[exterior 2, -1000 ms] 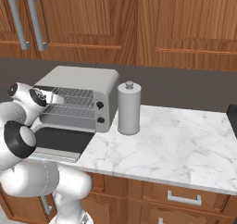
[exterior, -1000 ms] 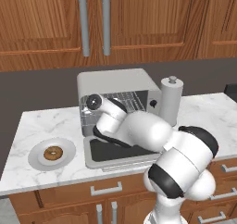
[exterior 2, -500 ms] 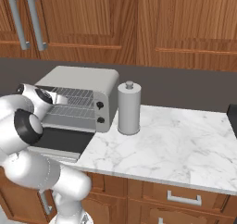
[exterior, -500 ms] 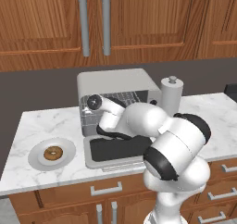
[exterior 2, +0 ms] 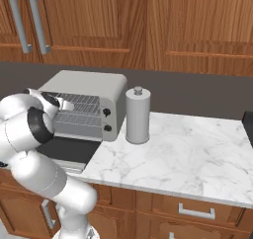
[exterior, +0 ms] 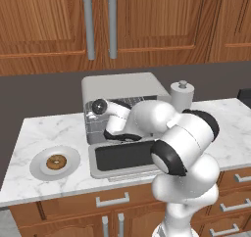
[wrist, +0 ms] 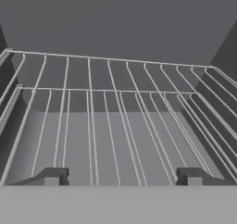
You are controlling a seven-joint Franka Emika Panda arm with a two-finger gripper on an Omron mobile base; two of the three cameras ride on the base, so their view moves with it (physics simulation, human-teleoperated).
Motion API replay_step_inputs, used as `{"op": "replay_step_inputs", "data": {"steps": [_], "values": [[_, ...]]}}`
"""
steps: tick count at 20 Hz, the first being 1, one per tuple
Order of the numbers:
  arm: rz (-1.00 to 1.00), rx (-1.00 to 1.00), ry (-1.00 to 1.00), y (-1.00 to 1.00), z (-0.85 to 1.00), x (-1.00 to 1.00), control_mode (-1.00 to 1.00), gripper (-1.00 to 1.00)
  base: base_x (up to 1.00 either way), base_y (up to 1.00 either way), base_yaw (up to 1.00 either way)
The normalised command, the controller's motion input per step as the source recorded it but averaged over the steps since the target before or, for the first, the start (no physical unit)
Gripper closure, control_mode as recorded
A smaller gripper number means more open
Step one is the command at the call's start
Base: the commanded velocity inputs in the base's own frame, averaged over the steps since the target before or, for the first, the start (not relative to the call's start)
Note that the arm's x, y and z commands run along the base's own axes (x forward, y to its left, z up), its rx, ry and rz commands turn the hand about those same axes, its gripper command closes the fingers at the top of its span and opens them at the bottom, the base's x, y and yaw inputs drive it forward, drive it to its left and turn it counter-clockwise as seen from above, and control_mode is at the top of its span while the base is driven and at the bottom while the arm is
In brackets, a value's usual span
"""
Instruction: Pick up the bagel from the plate, place it on the toaster oven rack, close the door, and set the timer.
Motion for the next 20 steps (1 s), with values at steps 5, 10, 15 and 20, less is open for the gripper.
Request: {"op": "replay_step_inputs", "data": {"steps": [5, 10, 15, 20], "values": [[0.0, 0.01, 0.0, 0.0, -0.26, 0.08, -1.0, -1.0, 0.0, 0.0, 0.0], [-0.01, 0.01, 0.12, 0.0, -0.48, -0.03, -1.0, -1.0, 0.0, 0.0, 0.0], [-0.05, 0.02, 0.28, 0.0, -0.65, -0.31, -1.0, -1.0, 0.0, 0.0, 0.0], [-0.08, 0.0, 0.32, 0.0, -0.79, -0.6, -1.0, -1.0, 0.0, 0.0, 0.0]]}}
